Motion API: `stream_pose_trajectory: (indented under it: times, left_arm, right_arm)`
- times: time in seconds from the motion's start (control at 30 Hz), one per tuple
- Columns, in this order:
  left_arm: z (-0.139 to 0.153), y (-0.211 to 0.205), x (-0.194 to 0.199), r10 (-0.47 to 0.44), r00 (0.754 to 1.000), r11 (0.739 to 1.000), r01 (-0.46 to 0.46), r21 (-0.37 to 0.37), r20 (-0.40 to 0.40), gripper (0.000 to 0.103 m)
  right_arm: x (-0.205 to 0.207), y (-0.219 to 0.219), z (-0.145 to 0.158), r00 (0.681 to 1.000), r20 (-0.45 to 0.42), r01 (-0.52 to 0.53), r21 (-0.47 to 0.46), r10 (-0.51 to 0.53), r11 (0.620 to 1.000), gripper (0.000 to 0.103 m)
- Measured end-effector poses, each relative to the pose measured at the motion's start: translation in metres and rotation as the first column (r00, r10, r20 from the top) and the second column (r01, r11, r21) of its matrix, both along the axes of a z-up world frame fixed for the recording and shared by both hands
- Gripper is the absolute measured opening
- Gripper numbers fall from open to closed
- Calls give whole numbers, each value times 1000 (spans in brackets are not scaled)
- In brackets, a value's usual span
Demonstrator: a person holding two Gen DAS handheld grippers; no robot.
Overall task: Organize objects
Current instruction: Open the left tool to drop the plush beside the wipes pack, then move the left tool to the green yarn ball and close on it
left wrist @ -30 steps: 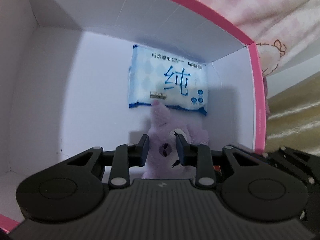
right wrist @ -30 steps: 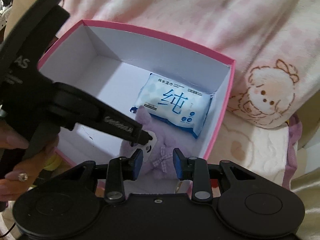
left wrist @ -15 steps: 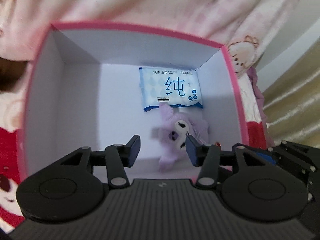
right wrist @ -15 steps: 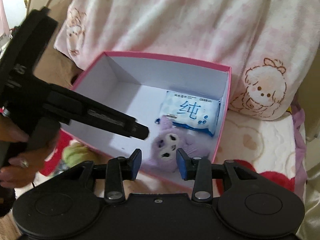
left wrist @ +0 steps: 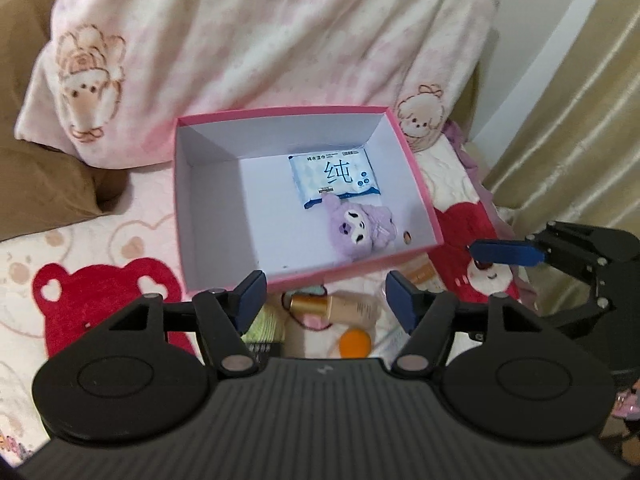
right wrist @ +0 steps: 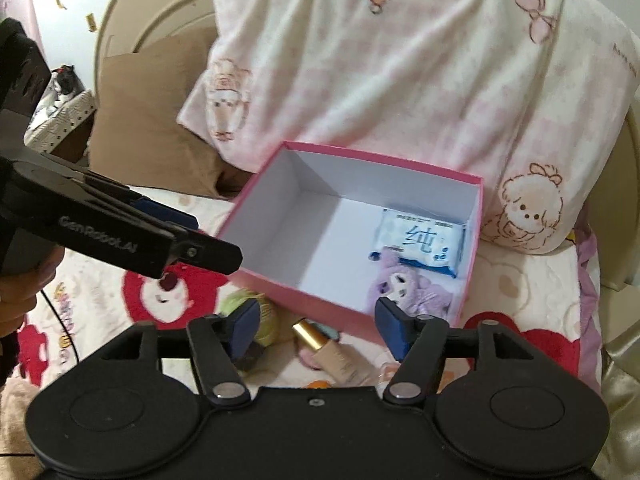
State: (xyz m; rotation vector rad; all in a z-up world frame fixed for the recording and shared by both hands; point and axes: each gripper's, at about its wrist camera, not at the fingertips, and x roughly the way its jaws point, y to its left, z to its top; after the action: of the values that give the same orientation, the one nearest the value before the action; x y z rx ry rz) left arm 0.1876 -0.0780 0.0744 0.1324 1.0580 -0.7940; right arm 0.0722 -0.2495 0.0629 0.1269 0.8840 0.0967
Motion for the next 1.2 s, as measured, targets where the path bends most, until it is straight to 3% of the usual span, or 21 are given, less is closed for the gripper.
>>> stream_pose_trajectory:
  times: [0.23, 0.4, 0.5, 0.67, 0.97, 1.2]
  left_arm:
    - [13, 44, -24, -5, 1000, 999, 5, -43, 6, 74]
    - [5, 82, -37, 37, 999, 995, -37, -93, -1, 82]
    - [-3, 96, -43, 16, 1000, 995, -16, -103, 2, 91]
    - [-29, 109, -45, 17, 1000, 994, -19, -107, -18, 98]
    - [-93, 115, -40, 52, 998, 997, -54, -61, -39, 98]
    - [-141, 119, -32, 70, 997, 996, -72, -62, -24, 98]
  right_arm:
    - [-26, 43, 0, 997, 5, -83, 18, 83, 996, 81]
    - [-38, 77, 1, 986, 34, -161, -12, 162, 987, 85]
    - [-38, 91, 2, 980, 52, -190, -14, 190, 982, 91]
    - [-29, 107, -13, 975, 41, -217, 3, 217, 976, 91]
    - [-11, 120, -59, 973, -21, -232, 3, 232, 973, 91]
    - [-4, 127, -101, 975, -15, -219, 42, 220, 975, 90]
